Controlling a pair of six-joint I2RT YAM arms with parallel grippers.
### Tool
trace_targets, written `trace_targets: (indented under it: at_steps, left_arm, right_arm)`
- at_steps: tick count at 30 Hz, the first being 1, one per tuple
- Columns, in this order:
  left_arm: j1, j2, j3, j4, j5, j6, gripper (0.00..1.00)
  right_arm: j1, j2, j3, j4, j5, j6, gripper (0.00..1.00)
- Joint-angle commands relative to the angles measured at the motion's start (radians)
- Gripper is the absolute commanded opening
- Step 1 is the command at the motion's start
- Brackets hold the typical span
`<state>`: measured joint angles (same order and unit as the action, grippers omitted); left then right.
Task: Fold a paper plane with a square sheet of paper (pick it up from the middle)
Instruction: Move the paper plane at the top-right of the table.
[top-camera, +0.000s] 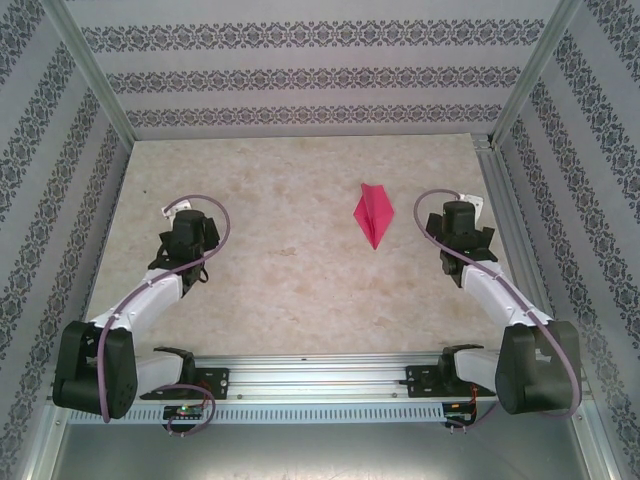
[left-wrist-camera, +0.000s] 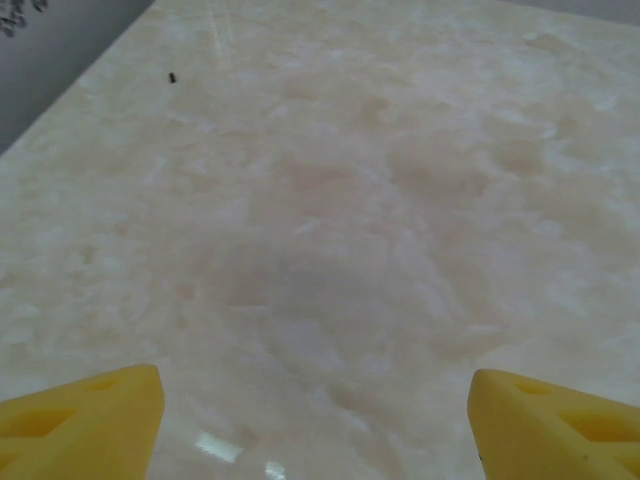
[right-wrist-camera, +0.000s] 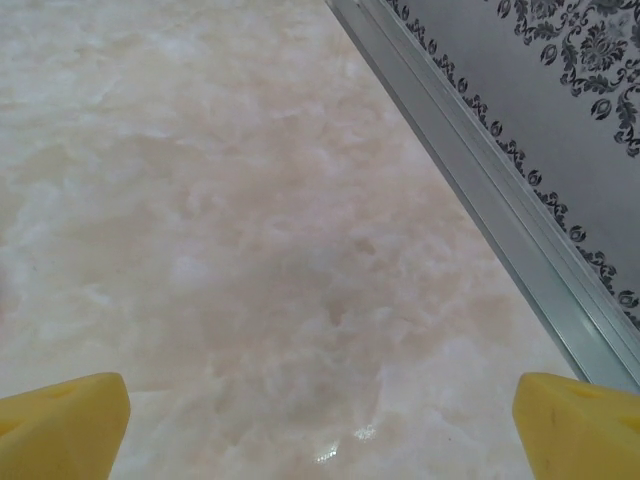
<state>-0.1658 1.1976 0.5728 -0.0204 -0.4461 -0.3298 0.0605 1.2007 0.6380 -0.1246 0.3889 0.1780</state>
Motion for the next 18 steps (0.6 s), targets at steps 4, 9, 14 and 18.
trace_targets:
  at_steps: [4,9,14,18]
  left_arm:
    - [-0.004,-0.055,0.006,0.114,-0.055,0.073,0.81]
    - [-0.002,-0.065,0.058,0.037,0.041,0.048,0.82]
    - [-0.001,-0.078,0.074,0.011,0.084,0.049,0.82]
    - [-0.001,-0.086,0.084,-0.012,0.118,0.036,0.82]
  right_arm:
    - [0.086,0.119,0.217,-0.086,-0.470,0.049,0.86]
    - [0.259,0.418,0.520,-0.400,-0.349,0.110,0.89]
    - [0.327,0.656,0.736,-0.535,-0.169,0.136,0.91]
    - [0.329,0.801,0.880,-0.589,-0.188,0.138,0.83]
